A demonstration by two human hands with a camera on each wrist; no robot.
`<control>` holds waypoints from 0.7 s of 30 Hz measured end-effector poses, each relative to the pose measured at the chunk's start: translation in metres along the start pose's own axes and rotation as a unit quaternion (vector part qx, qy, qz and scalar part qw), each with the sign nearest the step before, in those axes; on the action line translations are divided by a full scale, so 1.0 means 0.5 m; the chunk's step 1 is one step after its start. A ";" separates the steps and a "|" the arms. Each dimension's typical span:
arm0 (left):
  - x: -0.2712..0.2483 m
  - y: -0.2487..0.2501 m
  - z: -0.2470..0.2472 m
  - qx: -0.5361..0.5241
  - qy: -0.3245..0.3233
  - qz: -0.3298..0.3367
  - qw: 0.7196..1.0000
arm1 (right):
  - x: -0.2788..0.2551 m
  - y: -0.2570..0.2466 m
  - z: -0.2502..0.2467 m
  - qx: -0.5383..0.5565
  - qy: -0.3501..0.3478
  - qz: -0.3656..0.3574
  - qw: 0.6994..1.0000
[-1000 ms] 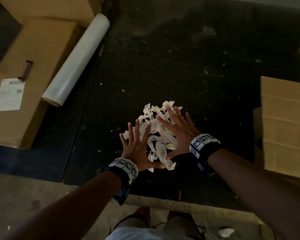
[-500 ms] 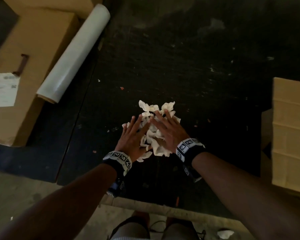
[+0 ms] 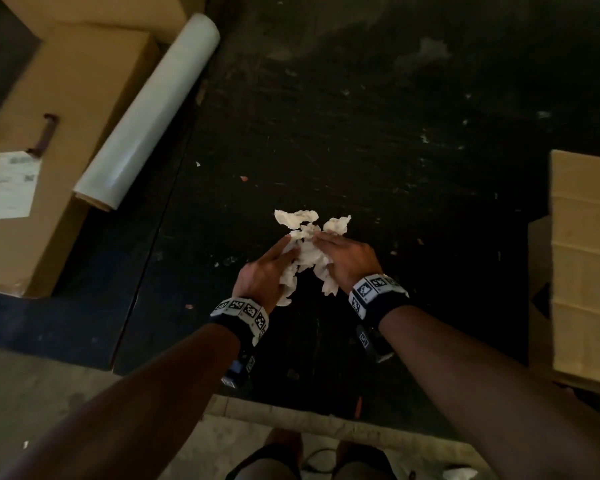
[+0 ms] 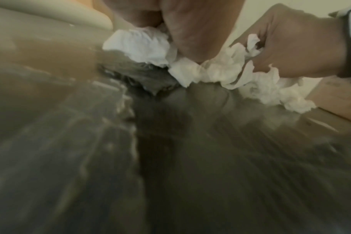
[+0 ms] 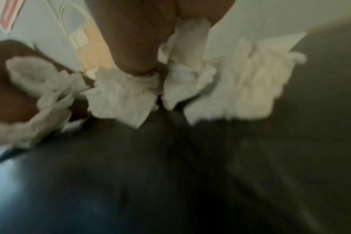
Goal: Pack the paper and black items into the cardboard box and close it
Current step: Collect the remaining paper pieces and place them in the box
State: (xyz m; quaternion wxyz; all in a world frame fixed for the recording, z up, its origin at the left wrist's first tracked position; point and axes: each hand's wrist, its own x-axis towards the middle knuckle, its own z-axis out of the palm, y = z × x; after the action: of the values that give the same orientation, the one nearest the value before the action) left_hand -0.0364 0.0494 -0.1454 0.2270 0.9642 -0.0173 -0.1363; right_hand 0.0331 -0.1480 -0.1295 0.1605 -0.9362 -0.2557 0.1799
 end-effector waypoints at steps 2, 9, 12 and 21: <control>-0.003 -0.002 -0.013 -0.022 0.015 -0.005 1.000 | 0.001 -0.001 -0.015 0.010 0.030 0.010 0.999; -0.032 -0.007 -0.081 -0.096 0.131 0.028 0.986 | -0.051 -0.003 -0.056 0.084 0.234 0.009 0.968; -0.019 0.006 -0.107 -0.094 0.189 0.080 0.974 | -0.091 -0.004 -0.063 0.074 0.269 0.035 0.960; 0.135 0.076 -0.110 -0.068 0.106 0.112 0.986 | -0.128 0.059 0.019 0.093 0.156 0.110 0.977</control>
State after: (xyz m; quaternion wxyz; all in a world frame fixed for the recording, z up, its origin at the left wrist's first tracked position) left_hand 0.0446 0.0328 -0.0988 0.3061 0.9475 -0.0922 -0.0082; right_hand -0.0100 -0.2045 -0.1333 0.2641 -0.9561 -0.1054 0.0708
